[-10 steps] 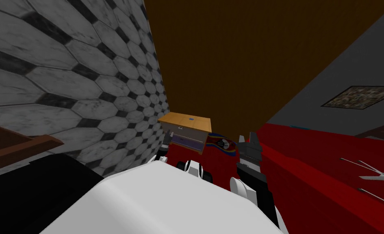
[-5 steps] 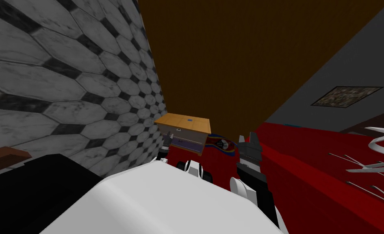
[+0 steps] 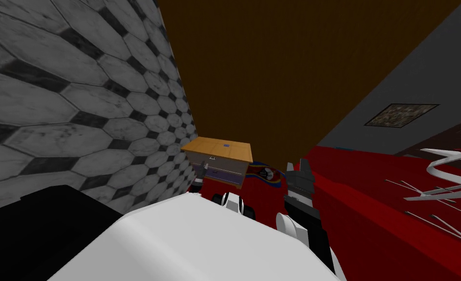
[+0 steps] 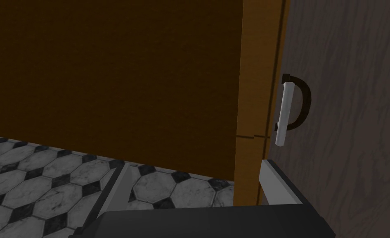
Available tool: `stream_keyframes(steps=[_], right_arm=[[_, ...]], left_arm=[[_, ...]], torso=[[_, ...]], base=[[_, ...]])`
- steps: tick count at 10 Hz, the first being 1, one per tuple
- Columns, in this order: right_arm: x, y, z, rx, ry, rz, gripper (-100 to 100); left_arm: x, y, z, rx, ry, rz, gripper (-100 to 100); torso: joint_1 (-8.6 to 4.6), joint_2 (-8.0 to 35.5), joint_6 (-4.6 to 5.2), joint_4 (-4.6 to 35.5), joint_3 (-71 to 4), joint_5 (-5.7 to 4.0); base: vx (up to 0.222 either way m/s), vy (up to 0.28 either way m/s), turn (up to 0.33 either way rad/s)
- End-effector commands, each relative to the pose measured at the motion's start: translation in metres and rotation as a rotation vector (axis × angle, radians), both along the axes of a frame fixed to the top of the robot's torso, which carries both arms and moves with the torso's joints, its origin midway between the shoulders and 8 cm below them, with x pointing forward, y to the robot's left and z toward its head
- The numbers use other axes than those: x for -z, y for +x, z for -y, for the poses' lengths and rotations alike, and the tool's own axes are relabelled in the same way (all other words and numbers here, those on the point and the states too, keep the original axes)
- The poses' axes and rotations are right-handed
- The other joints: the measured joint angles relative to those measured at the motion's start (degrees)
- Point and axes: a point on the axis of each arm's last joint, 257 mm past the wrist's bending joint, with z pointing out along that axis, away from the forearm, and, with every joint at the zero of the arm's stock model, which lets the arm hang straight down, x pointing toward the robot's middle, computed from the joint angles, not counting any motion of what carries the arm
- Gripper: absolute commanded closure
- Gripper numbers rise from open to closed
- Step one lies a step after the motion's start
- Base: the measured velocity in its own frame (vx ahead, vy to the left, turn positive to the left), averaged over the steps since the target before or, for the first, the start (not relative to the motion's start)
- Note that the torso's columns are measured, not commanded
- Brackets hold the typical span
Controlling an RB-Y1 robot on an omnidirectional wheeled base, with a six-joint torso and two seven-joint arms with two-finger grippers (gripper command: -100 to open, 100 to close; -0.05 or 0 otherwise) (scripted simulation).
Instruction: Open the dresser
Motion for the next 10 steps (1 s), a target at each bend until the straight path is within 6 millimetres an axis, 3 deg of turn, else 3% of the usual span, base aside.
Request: stream_keyframes(steps=[1,10], right_arm=[[0.000,0.000,0.000,0.000,0.000,0.000,0],[0.000,0.000,0.000,0.000,0.000,0.000,0]], left_arm=[[0.023,-0.010,0.001,-0.014,-0.012,-0.037,-100],[0.059,-0.026,0.005,-0.032,-0.029,-0.101,-100]], torso=[[0.01,0.01,0.01,0.01,0.01,0.00],[-0.02,-0.02,0.02,0.01,0.00,-0.01]], base=[[0.082,0.034,-0.135],[0.051,0.023,-0.051]])
